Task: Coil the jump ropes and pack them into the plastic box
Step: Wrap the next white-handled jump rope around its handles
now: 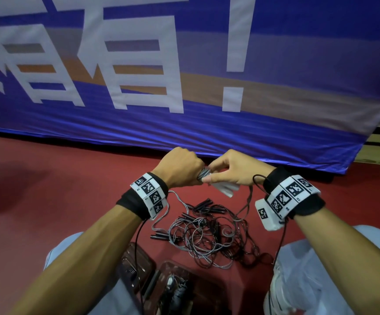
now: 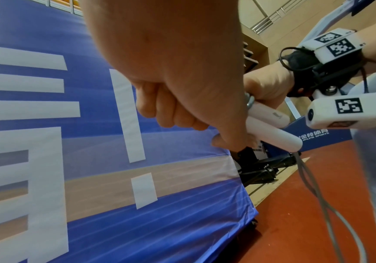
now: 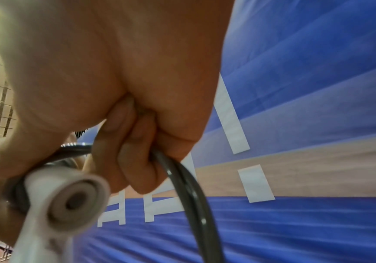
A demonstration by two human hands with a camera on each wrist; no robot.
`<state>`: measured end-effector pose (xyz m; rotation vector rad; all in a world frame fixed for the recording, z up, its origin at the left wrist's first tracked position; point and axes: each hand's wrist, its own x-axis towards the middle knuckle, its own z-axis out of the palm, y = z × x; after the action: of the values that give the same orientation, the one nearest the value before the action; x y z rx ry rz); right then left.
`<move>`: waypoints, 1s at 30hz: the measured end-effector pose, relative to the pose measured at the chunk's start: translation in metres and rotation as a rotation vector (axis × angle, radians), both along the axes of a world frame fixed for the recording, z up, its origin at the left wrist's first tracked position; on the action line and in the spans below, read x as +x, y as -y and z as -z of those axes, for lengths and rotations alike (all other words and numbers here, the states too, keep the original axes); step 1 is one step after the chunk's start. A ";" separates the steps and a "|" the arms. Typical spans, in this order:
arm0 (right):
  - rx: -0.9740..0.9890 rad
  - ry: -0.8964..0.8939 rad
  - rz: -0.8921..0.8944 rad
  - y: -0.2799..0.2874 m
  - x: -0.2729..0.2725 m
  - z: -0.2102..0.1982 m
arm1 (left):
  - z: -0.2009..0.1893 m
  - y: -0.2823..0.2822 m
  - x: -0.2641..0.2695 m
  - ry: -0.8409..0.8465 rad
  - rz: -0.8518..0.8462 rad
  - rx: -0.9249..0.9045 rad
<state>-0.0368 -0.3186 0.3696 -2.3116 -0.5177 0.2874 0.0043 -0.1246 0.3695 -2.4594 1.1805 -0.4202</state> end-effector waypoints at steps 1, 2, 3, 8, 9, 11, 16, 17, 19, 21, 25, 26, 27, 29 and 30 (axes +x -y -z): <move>-0.008 -0.022 -0.018 0.001 -0.001 0.001 | 0.002 0.001 -0.001 -0.002 0.007 0.008; -0.012 -0.039 -0.033 0.001 -0.001 0.003 | 0.005 0.002 -0.002 -0.005 0.014 0.015; -0.018 -0.048 -0.039 0.001 -0.001 0.005 | 0.008 0.003 -0.003 -0.006 0.027 0.018; 0.014 -0.070 -0.027 0.004 -0.003 0.004 | 0.012 0.001 -0.003 0.003 0.127 -0.056; 0.029 -0.070 -0.031 0.004 -0.003 0.003 | 0.012 -0.001 -0.001 0.011 0.150 -0.094; 0.047 -0.066 -0.038 0.005 -0.002 0.004 | 0.011 -0.003 0.001 0.023 0.199 -0.188; 0.058 -0.084 -0.017 0.007 -0.003 -0.003 | 0.012 -0.003 -0.001 0.042 0.302 -0.277; 0.054 -0.091 -0.009 0.008 -0.003 -0.005 | 0.013 -0.003 0.000 0.040 0.314 -0.281; 0.028 -0.094 -0.001 0.008 -0.003 -0.008 | 0.014 -0.003 0.002 0.040 0.330 -0.272; 0.006 -0.081 0.001 0.004 -0.004 -0.006 | 0.014 -0.003 0.004 0.047 0.354 -0.266; 0.067 -0.048 0.025 0.002 -0.006 -0.006 | 0.013 -0.006 0.005 0.013 0.346 -0.336; 0.083 -0.044 0.029 0.001 -0.006 -0.008 | 0.012 -0.006 0.005 -0.003 0.332 -0.361; 0.094 -0.047 0.033 0.000 -0.007 -0.009 | 0.010 -0.007 0.004 -0.014 0.315 -0.378; 0.116 -0.091 0.024 0.000 -0.008 -0.010 | 0.008 -0.008 0.003 -0.030 0.282 -0.394; 0.130 -0.128 0.014 -0.001 -0.009 -0.011 | 0.008 -0.009 0.002 -0.044 0.270 -0.403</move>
<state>-0.0459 -0.3181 0.3804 -2.1542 -0.4421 0.3812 0.0063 -0.1158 0.3616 -2.6539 1.5873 -0.7481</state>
